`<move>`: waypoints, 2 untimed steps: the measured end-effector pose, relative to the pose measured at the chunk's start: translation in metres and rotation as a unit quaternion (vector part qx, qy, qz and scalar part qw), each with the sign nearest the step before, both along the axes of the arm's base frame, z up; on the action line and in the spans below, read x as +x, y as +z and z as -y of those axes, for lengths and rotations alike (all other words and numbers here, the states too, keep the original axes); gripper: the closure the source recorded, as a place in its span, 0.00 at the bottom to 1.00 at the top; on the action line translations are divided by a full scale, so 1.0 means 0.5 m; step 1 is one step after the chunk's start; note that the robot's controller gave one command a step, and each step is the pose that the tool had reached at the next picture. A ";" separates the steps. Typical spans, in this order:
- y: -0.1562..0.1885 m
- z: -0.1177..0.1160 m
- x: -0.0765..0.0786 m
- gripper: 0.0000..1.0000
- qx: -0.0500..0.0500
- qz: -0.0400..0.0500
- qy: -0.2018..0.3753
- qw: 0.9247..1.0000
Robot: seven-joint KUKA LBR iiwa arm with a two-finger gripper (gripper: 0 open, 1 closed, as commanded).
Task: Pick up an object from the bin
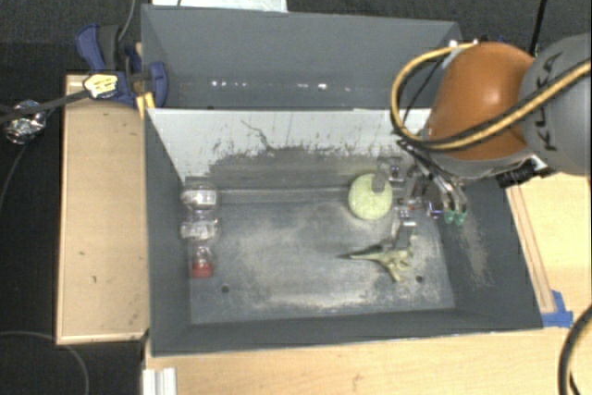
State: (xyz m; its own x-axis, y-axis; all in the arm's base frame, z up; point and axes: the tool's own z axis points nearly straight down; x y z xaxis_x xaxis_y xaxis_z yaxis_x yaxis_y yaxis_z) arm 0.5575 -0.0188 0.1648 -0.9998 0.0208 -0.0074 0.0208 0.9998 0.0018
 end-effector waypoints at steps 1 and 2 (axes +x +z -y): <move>-0.097 0.035 -0.030 0.00 -0.001 -0.001 0.035 0.999; -0.176 0.078 -0.024 1.00 0.001 0.000 -0.066 0.998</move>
Offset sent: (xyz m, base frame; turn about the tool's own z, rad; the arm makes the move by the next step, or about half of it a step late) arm -0.0123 -0.0393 -0.0881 0.1326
